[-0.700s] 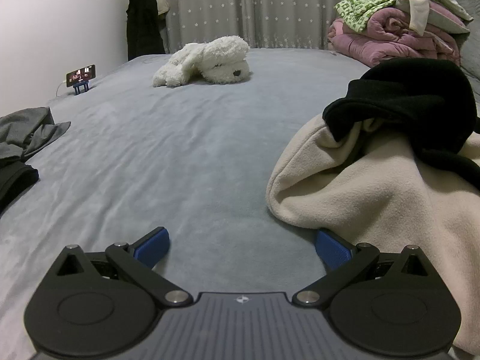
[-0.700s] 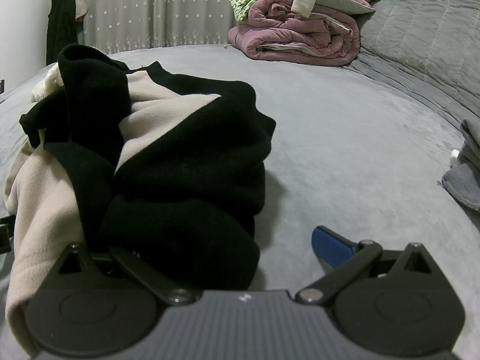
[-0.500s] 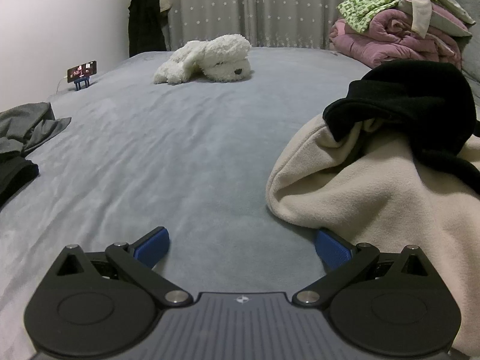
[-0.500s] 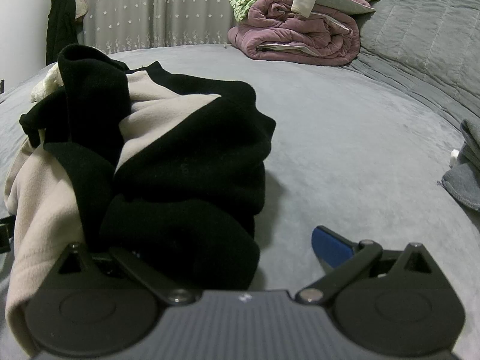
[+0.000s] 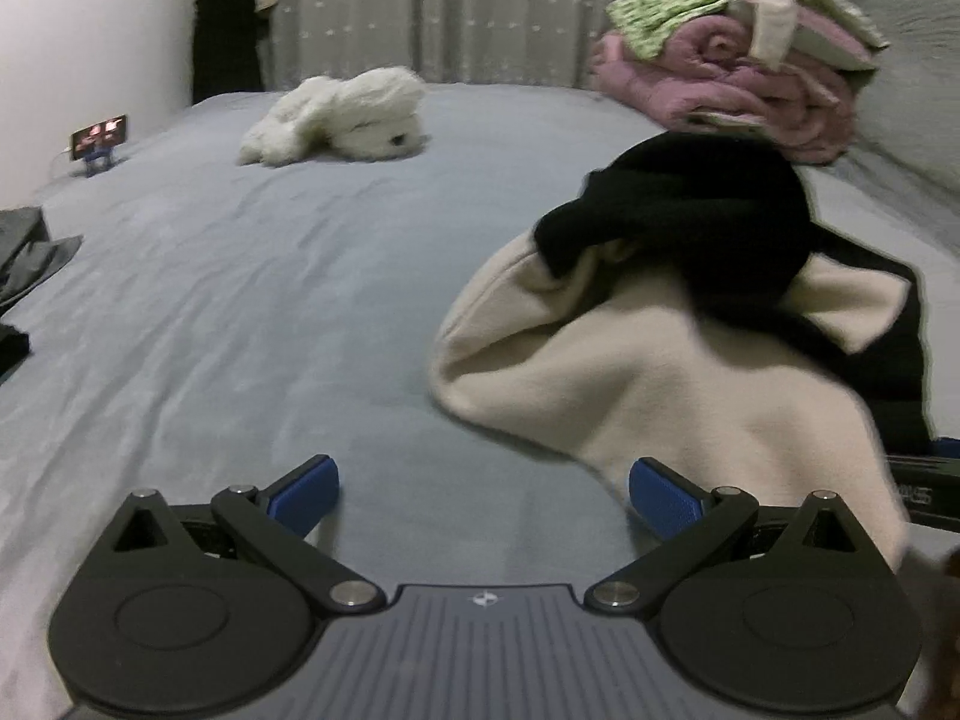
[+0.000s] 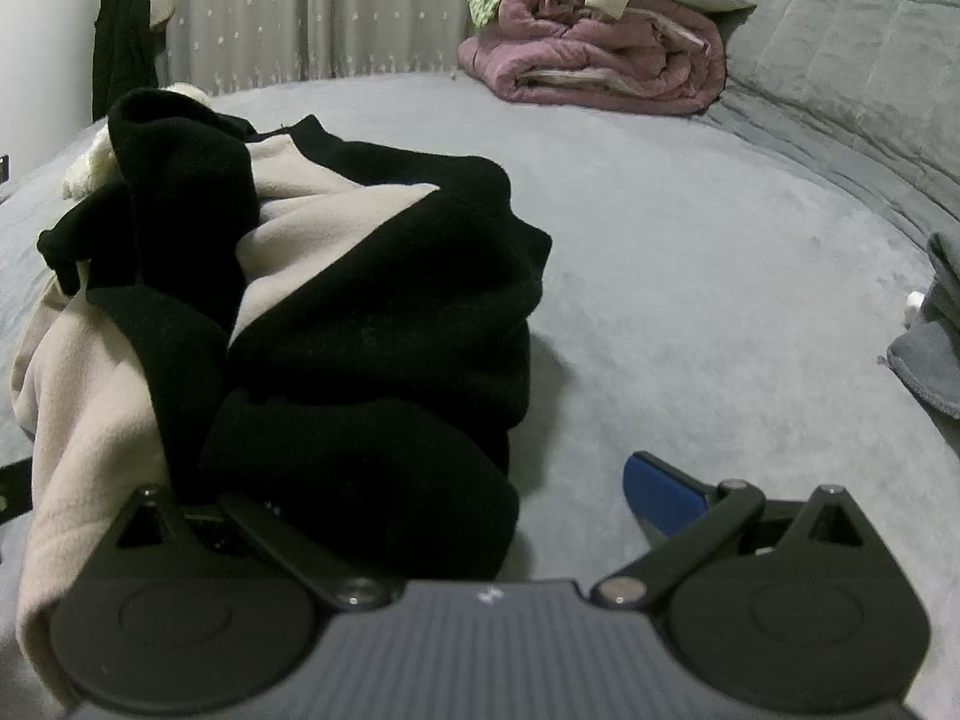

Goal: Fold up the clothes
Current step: 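Move both grippers toward the crumpled cream-and-black shirt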

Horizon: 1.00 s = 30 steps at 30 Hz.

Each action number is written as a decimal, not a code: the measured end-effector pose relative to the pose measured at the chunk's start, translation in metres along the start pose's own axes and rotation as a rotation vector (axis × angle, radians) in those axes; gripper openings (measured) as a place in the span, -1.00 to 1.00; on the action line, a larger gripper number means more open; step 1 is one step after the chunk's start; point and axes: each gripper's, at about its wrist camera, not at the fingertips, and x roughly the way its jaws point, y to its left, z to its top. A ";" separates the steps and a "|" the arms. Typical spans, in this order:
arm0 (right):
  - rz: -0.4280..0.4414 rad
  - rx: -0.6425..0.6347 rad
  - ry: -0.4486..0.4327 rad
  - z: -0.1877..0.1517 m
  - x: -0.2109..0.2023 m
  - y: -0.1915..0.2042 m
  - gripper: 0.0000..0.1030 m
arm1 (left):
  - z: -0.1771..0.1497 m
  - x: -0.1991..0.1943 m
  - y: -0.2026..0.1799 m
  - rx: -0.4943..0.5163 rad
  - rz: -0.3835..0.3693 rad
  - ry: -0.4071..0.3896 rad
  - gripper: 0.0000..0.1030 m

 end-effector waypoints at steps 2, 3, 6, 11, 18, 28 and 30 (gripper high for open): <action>0.016 -0.004 0.026 0.004 -0.002 -0.003 1.00 | 0.002 -0.003 0.000 -0.004 0.000 0.004 1.00; 0.029 -0.003 0.035 0.005 -0.003 -0.006 1.00 | 0.003 -0.004 0.001 -0.006 0.000 0.007 1.00; 0.062 0.012 0.046 0.006 -0.007 -0.012 1.00 | 0.007 -0.005 0.002 -0.030 -0.004 0.026 1.00; 0.092 -0.016 0.025 0.009 -0.021 -0.017 1.00 | 0.012 -0.010 0.004 -0.039 -0.019 0.042 1.00; 0.125 -0.105 -0.028 0.013 -0.039 -0.019 1.00 | 0.018 -0.015 0.005 -0.024 0.001 0.032 1.00; 0.180 -0.118 -0.065 0.031 -0.051 -0.021 1.00 | 0.034 -0.015 0.006 -0.040 0.008 0.033 1.00; 0.195 -0.122 -0.076 0.035 -0.053 -0.020 1.00 | 0.038 -0.013 0.007 -0.048 0.007 0.039 1.00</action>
